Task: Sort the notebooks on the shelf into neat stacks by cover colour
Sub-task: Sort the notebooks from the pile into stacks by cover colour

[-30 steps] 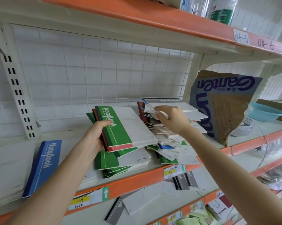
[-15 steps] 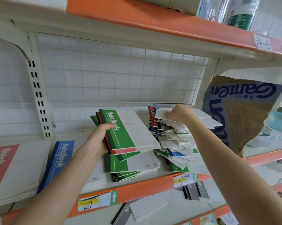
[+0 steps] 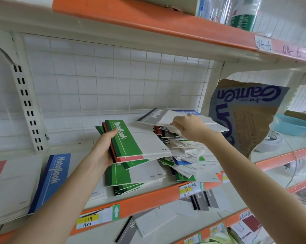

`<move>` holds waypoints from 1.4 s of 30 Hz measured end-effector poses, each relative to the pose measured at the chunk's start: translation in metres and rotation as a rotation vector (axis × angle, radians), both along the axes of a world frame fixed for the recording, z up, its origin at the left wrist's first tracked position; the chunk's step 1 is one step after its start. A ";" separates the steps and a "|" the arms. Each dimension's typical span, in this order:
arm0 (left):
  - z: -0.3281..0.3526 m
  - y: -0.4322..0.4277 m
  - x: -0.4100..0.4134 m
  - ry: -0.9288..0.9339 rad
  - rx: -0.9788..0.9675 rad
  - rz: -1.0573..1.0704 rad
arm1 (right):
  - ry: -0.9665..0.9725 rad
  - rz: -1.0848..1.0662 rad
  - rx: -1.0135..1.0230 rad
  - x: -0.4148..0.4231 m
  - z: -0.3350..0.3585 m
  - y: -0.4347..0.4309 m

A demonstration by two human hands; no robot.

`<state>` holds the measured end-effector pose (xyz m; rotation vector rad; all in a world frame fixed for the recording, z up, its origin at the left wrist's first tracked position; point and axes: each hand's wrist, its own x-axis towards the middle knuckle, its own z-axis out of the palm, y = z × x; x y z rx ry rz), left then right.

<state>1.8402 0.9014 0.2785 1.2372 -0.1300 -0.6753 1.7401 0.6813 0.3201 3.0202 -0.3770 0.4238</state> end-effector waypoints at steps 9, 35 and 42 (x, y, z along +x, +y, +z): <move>0.002 -0.005 -0.008 -0.008 0.039 -0.013 | -0.046 0.320 0.356 -0.009 0.000 0.035; 0.000 0.014 -0.004 -0.030 -0.063 -0.017 | -0.116 0.108 -0.095 0.006 -0.029 0.023; -0.001 0.009 -0.001 -0.005 -0.009 -0.006 | -0.112 0.546 0.188 -0.009 -0.040 0.043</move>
